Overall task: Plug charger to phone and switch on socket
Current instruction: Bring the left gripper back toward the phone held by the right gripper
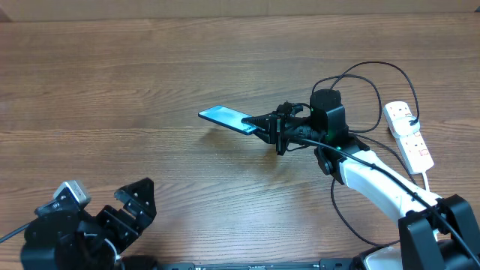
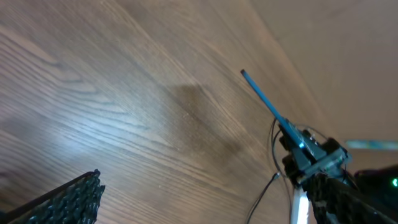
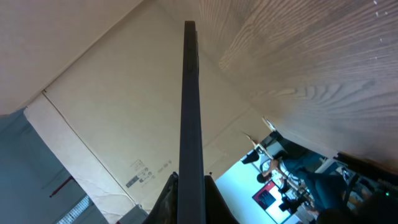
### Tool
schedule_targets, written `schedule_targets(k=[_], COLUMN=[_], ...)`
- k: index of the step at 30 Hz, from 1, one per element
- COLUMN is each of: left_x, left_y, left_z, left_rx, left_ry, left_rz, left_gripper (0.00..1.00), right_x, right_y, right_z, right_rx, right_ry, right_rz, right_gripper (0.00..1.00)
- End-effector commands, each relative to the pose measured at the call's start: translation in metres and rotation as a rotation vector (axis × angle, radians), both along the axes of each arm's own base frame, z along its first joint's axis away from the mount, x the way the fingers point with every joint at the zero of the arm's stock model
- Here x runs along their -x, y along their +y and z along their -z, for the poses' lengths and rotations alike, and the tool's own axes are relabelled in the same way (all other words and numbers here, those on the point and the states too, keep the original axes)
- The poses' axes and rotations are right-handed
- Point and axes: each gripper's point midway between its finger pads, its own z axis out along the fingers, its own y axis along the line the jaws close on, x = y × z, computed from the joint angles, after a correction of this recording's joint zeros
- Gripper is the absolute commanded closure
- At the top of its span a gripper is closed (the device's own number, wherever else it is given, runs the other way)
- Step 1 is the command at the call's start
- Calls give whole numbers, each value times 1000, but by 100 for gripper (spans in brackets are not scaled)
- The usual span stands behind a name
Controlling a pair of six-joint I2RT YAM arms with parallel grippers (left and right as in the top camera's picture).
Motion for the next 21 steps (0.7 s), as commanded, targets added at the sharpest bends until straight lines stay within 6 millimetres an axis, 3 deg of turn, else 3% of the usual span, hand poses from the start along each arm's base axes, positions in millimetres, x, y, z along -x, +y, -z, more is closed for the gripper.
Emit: schedule_targets(k=[1, 7, 16, 21], left_x=[-14, -56, -85, -116], left_y=[-12, -59, -85, -89], left_z=[30, 41, 66, 69], left_rx=[147, 436, 740, 767], left_ry=[75, 32, 171, 167], left_rz=[-40, 104, 81, 103], left_gripper=[0, 0, 3, 10], right_x=[-3, -9, -8, -6], right_y=[1, -2, -2, 1], right_z=[-16, -12, -10, -10], right_rx=[0, 54, 79, 81], right_ry=[-92, -205, -257, -258], right_rz=[3, 11, -7, -13], right_gripper=[96, 96, 96, 96])
